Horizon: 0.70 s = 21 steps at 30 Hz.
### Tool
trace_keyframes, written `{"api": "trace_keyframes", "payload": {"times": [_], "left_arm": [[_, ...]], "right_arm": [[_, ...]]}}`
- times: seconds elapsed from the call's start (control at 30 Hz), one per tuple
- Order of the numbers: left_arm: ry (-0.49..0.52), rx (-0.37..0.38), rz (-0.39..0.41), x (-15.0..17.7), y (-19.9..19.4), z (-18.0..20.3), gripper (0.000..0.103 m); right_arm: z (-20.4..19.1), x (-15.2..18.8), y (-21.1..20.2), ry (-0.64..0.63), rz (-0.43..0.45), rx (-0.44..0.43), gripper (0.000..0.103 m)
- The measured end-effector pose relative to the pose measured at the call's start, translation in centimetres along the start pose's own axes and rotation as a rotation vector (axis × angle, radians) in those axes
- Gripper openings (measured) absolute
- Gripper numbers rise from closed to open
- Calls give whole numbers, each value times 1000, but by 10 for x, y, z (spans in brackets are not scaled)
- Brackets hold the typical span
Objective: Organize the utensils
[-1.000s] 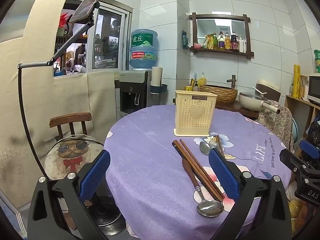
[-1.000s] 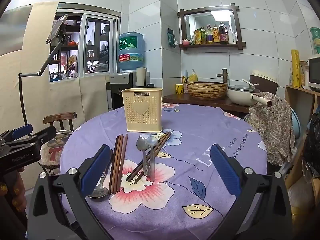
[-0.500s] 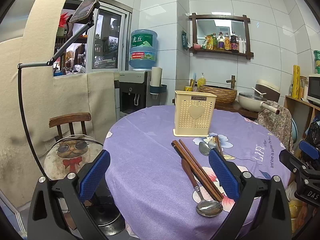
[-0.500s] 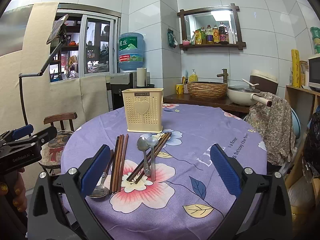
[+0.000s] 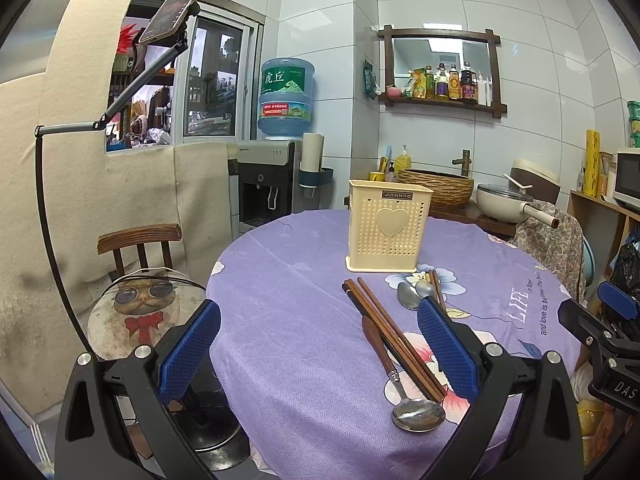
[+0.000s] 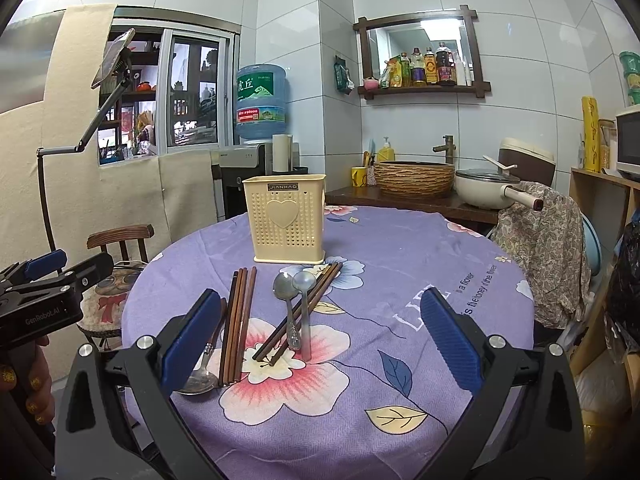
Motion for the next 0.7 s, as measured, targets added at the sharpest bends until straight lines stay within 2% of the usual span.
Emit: {"api": "trace_keyframes", "payload": {"times": [0.7], "left_arm": [[-3,3,-7,4,2,3,97]], "right_arm": [[2,6,1,5,-12,-1,98]]}}
Point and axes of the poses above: each gripper's, at about its wrist camera, not at the fingertips, and y roughly the way its jaws point, z to its right, x to its underside, the point moved 1 cm from there along y, roughly the way its jaws point, and after that the axes turned 10 degrees about z, right-handed, at the moved point
